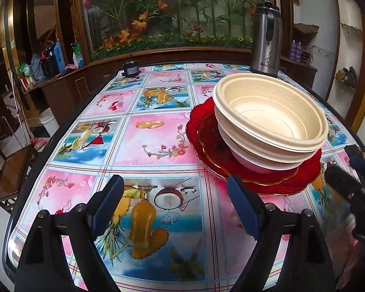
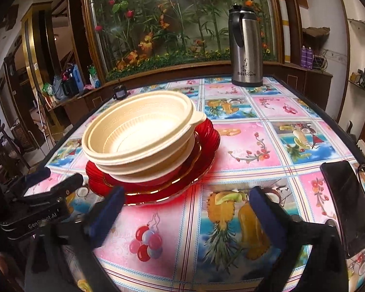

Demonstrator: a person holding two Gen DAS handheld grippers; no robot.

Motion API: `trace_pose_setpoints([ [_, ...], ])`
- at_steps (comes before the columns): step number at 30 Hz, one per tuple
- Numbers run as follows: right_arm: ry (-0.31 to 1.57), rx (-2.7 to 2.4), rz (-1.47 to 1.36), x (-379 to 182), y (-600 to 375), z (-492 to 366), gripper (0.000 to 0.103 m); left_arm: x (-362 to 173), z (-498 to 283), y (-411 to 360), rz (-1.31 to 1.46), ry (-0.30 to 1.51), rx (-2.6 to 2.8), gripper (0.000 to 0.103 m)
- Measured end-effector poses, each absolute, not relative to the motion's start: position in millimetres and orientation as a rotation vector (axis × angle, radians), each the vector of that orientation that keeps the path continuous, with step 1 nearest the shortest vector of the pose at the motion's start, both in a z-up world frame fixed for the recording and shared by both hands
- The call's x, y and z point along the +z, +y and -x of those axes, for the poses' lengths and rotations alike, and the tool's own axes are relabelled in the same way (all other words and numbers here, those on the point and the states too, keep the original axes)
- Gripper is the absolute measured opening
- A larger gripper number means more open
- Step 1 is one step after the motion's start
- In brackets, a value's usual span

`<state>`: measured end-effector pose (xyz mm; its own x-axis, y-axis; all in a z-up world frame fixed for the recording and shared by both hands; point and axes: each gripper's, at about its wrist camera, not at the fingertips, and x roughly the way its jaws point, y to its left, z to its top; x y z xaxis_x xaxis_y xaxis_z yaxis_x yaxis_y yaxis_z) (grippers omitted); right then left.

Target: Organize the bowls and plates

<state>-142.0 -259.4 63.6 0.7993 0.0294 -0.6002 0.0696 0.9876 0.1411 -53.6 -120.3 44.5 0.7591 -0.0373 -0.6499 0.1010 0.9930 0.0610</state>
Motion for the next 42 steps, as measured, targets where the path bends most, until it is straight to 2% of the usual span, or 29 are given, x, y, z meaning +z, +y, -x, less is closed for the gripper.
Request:
trace_pose_setpoints([
  [15,0.587,0.000,-0.187,69.2,-262.8,147.9,0.103,46.0,56.5,-122.6,-0.120,0.701,-0.072,0.087],
  [42,0.601,0.011,-0.201,67.2,-262.7,146.9,0.103,47.4,53.1,-122.2,-0.135,0.731,-0.096,0.087],
])
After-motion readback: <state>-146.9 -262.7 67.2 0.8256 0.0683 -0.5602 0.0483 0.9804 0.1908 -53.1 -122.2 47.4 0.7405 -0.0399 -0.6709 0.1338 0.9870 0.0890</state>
